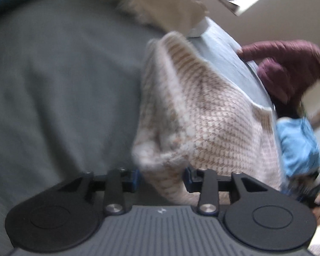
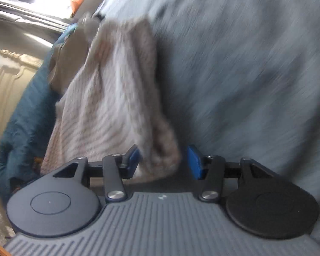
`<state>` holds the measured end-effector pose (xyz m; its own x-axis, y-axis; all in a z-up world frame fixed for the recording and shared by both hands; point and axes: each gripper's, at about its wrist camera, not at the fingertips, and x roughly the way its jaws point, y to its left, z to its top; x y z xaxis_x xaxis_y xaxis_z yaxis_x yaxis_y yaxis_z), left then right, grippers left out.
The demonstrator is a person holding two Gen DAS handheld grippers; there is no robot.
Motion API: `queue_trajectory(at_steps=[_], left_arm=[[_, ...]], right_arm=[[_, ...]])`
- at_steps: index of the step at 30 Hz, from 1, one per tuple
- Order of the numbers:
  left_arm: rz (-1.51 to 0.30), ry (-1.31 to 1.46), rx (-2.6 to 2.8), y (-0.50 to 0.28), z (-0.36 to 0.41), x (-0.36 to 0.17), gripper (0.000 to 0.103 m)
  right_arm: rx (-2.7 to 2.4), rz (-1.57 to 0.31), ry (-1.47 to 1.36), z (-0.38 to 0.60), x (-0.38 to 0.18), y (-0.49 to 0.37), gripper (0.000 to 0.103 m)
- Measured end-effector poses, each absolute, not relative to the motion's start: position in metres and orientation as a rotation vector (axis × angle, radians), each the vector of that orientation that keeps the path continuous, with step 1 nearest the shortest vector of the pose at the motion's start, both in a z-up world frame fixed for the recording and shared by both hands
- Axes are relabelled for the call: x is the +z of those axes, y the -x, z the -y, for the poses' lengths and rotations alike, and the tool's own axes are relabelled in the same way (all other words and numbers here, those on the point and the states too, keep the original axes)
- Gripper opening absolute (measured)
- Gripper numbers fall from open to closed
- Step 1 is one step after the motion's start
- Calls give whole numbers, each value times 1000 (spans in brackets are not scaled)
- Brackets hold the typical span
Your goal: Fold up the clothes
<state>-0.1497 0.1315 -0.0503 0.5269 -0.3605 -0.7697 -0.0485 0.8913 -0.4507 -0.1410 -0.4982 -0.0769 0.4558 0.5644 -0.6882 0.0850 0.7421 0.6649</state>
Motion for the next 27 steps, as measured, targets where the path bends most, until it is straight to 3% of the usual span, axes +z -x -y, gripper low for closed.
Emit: queue_trajectory(at_steps=[2,6,10,13,18,19,20,21,22,27], left_arm=[[-954,367,-186,150,-134,-34,53],[-905,406,-165,127,-144,-20,53],[-828,320,-187,85,-122,-22,66],[-784,239,-174,50,-100,-32,65],[-798,302,-135,6,-86,-51,48],[-794,320,-136,1,-84,-56,37],[-796,331,-141,-5,-82,-60,23],[-802,335,-146,-11,-80,-63,17],[-802,336,-146,-14,-78,-63,4],[-666,331,-155,-9,-78,-52,1]], right_arm=[[295,-987,-650,507,-57,136,48],[357,-890,-566,494,-38,100,48],[381,-880,-379,441,-27,46,50],[352,-858,-274,422,-24,16,50],[411,-785,-263,405,-27,-5,50],[417,-787,-256,400,-30,-11,49],[421,-793,-240,394,-33,-16,43],[424,-799,-219,390,-36,-21,33],[429,-790,-212,388,-35,-21,6],[431,-698,-245,392,-29,-15,5]])
